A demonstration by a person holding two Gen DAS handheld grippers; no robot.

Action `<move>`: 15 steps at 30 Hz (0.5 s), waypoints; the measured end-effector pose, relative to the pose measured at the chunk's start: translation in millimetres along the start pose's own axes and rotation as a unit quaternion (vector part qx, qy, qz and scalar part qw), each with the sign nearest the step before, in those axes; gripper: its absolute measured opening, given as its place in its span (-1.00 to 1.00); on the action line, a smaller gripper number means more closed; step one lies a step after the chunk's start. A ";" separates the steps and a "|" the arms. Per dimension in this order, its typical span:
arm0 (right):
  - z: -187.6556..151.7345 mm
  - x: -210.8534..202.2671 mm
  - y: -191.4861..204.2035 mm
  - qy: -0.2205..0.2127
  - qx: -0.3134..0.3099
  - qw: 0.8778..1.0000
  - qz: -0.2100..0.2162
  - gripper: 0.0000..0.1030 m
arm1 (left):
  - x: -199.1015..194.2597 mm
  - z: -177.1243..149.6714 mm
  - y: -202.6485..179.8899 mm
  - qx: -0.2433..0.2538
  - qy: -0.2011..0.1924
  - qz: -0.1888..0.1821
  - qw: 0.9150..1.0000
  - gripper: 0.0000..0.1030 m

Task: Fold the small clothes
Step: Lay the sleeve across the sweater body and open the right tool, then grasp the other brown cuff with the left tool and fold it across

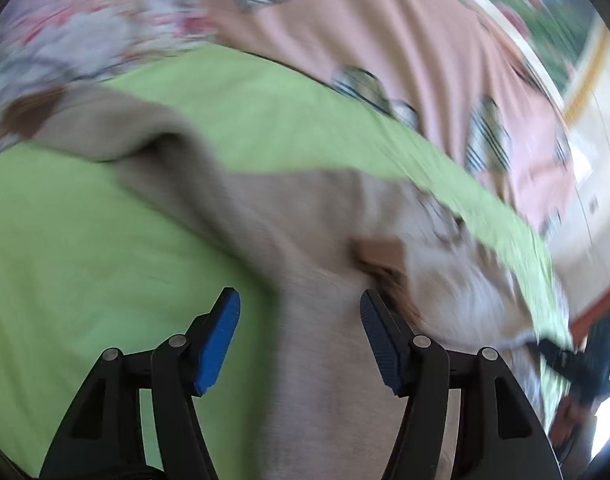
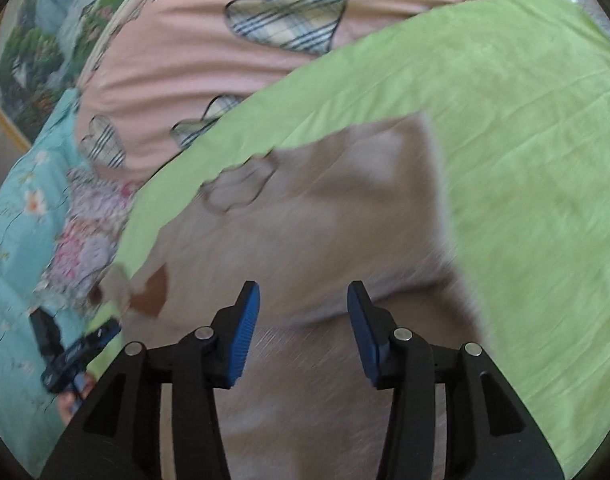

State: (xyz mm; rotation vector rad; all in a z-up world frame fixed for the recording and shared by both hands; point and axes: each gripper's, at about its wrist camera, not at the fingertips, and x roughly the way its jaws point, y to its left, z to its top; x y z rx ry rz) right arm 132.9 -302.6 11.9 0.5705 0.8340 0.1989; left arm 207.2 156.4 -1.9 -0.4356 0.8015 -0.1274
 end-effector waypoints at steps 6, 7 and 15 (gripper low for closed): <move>-41.7 22.1 26.9 0.049 -0.018 0.998 0.033 -0.08 | -9.9 34.6 71.8 -0.096 -0.038 0.018 0.994 0.29; -45.7 25.3 30.3 0.055 -0.020 0.998 0.037 -0.08 | -10.7 40.5 81.6 -0.108 -0.044 0.025 0.993 0.31; -59.8 37.5 51.5 0.081 -0.045 0.994 0.050 -0.08 | 8.0 77.2 171.0 -0.222 -0.076 0.059 0.970 0.41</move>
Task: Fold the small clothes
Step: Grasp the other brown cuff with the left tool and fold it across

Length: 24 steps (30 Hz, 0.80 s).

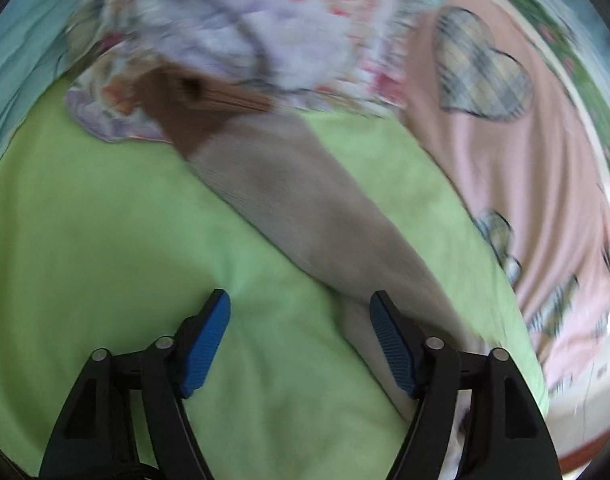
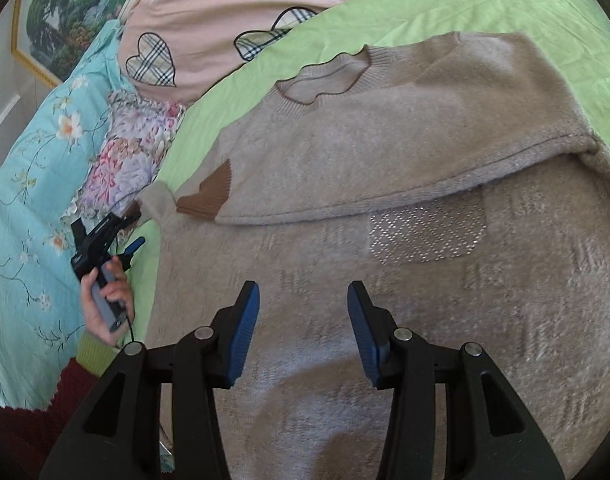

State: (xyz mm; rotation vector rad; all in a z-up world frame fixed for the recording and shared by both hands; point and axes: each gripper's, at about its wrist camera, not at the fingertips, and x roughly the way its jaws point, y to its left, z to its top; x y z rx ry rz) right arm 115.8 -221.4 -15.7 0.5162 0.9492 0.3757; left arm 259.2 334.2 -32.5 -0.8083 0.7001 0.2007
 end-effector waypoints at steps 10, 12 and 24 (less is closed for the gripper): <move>-1.6 0.9 14.4 0.003 -0.016 1.000 0.008 -0.08 | 31.9 62.7 4.0 0.003 -0.027 0.028 0.999 -0.90; -3.1 -0.8 14.3 0.002 -0.018 1.000 0.009 -0.08 | 21.9 61.2 -6.0 0.027 -0.040 0.027 0.998 -0.92; -12.1 -14.3 0.0 -0.015 0.003 1.000 0.014 -0.08 | -63.2 -53.3 -203.5 0.285 -0.031 -0.117 0.951 -0.94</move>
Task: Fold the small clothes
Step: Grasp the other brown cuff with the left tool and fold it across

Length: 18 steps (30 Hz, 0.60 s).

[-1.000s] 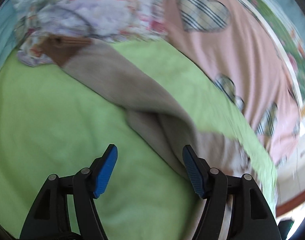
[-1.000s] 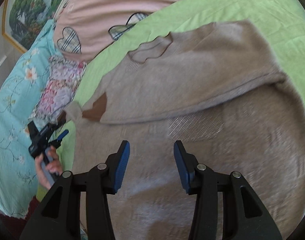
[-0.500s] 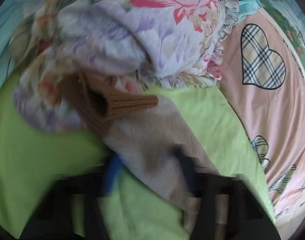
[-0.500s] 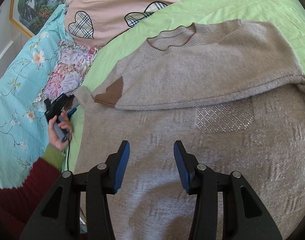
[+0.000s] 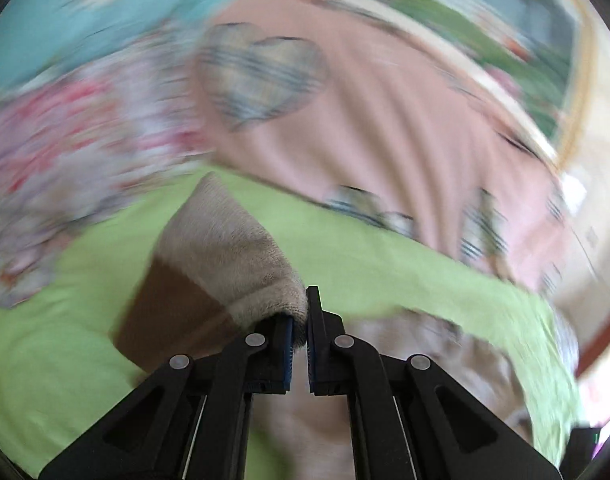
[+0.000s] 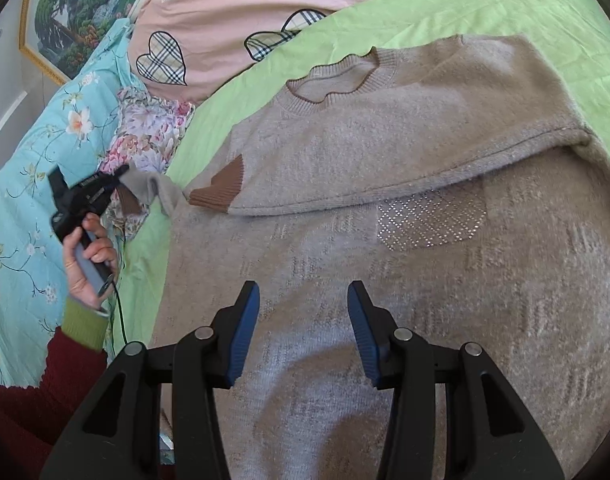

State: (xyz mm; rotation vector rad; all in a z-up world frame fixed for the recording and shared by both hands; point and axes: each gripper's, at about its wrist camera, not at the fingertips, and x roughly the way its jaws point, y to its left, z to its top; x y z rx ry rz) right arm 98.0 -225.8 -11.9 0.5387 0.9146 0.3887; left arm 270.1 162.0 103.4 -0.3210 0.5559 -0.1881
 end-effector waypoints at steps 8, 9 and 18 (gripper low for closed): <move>-2.7 -29.9 -30.2 -0.034 0.033 0.999 -0.013 -0.08 | 40.0 -54.0 -167.5 0.134 0.073 -0.135 0.979 -0.94; -3.2 -33.2 -35.6 -0.038 0.041 0.998 -0.016 -0.08 | 49.2 -65.4 -185.3 0.147 0.088 -0.146 0.974 -0.94; -4.7 -58.9 -71.9 -0.069 0.082 0.993 -0.046 -0.08 | 129.4 -148.3 -235.2 0.214 0.199 -0.125 0.948 -0.91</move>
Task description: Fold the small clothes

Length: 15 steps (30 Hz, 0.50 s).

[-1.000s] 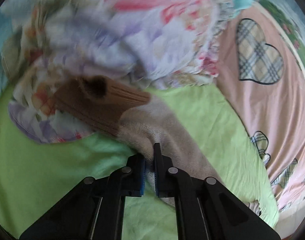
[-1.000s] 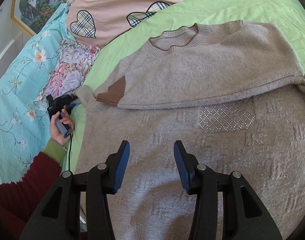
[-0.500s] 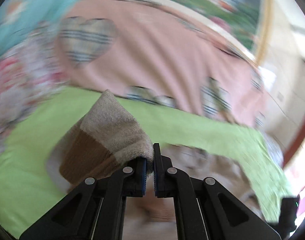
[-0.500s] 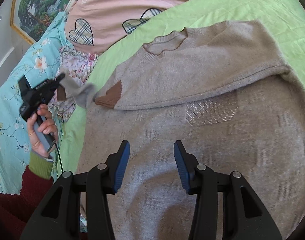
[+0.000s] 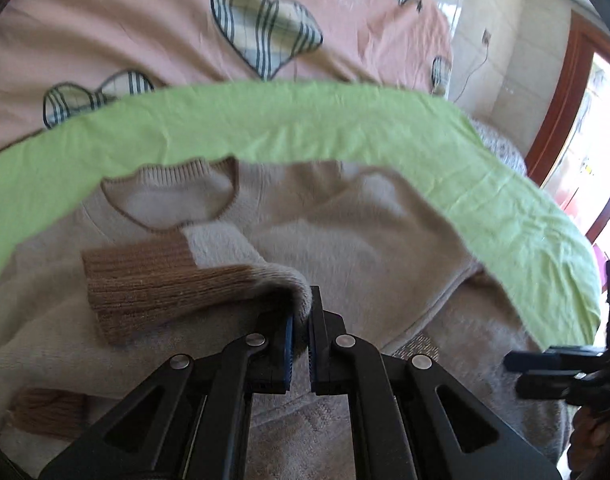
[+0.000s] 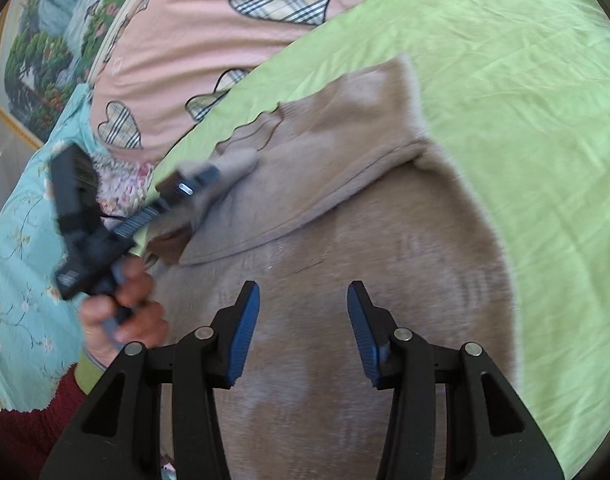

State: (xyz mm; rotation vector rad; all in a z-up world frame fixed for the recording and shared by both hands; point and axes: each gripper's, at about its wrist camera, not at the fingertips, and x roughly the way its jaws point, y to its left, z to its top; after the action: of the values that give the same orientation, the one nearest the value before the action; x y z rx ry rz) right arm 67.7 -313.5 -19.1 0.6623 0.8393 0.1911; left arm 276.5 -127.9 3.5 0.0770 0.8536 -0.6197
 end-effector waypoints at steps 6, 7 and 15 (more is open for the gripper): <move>8.8 7.4 5.1 -0.006 -0.004 1.000 -0.010 -0.08 | -8.4 -18.0 6.4 -0.008 0.015 -0.006 1.000 -0.42; 11.3 10.0 6.8 -0.005 -0.007 1.000 -0.008 -0.08 | -15.0 -20.7 6.9 -0.007 0.012 0.001 1.000 -0.28; 38.3 43.1 52.5 -0.001 -0.078 0.997 0.004 0.04 | -60.1 -64.6 74.9 -0.084 0.005 0.078 0.993 -0.05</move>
State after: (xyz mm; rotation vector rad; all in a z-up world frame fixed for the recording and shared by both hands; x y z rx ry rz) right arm 129.8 -272.6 4.5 0.5192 0.8104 0.2596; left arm 243.2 -17.7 -9.2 -0.0057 0.8969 -0.3995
